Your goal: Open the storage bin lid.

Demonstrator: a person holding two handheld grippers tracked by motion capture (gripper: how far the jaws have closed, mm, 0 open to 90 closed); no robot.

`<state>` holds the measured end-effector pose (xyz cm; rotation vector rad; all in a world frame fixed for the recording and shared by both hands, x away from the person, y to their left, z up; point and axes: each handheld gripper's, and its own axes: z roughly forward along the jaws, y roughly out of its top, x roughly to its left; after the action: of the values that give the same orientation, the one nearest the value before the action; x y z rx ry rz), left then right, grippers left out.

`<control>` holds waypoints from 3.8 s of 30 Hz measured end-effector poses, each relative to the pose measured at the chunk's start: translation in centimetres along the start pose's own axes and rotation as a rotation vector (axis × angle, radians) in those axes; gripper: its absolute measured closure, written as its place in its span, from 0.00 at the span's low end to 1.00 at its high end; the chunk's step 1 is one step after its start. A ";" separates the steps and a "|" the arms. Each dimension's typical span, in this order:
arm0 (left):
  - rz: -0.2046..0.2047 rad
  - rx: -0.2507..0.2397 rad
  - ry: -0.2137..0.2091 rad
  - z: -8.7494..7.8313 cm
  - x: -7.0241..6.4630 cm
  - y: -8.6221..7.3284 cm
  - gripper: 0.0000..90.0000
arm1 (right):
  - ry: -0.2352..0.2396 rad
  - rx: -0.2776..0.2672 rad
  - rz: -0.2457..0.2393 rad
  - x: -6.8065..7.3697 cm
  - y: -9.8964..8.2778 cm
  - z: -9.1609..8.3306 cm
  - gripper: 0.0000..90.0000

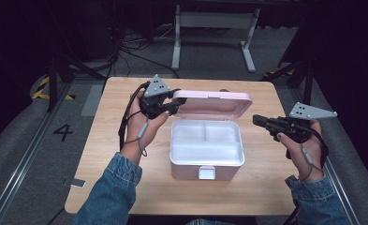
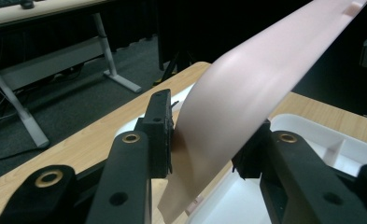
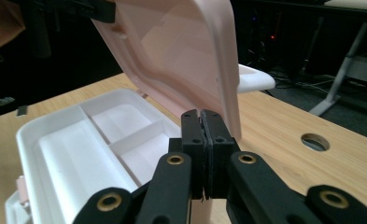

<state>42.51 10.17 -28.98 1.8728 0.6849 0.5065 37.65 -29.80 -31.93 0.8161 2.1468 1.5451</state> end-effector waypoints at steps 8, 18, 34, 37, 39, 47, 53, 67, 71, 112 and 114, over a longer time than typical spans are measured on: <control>-0.005 0.022 0.022 1.1 1.1 0.7 0.74 | -0.030 0.011 0.012 -0.6 -0.3 -0.4 0.98; -0.056 0.011 0.023 2.3 2.4 0.8 0.74 | -0.064 0.052 0.024 -1.3 -1.1 -0.6 0.95; -0.086 0.058 0.030 4.4 4.4 1.1 0.72 | -0.090 0.092 0.055 -1.7 -2.5 -2.0 0.84; -0.098 0.068 0.025 4.9 4.9 1.1 0.72 | -0.094 0.090 0.061 -1.6 -2.7 -2.2 0.84; -0.113 0.076 0.024 5.2 5.2 1.1 0.72 | -0.094 0.088 0.061 -1.4 -2.7 -2.4 0.84; -0.126 0.099 0.041 6.3 6.4 0.8 0.73 | -0.109 0.090 0.074 -1.1 -3.2 -3.4 0.84; -0.139 0.110 0.056 7.2 7.3 0.3 0.74 | -0.117 0.098 0.081 -1.0 -3.6 -3.7 0.84; -0.207 0.159 0.054 9.5 8.7 -1.2 0.72 | -0.119 0.109 0.089 -1.0 -4.0 -3.8 0.84; -0.232 0.176 0.043 10.1 9.1 -1.7 0.71 | -0.120 0.113 0.095 -1.1 -4.1 -3.7 0.84; -0.308 0.278 0.025 12.3 10.3 -4.8 0.60 | -0.105 0.137 0.098 -1.2 -4.5 -3.0 0.83; -0.291 0.267 0.034 12.0 10.2 -4.6 0.54 | -0.103 0.138 0.101 -1.3 -4.5 -3.0 0.83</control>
<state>56.55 10.11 -37.42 1.9679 1.0708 0.2685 35.78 -33.84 -35.27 1.0409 2.1854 1.3807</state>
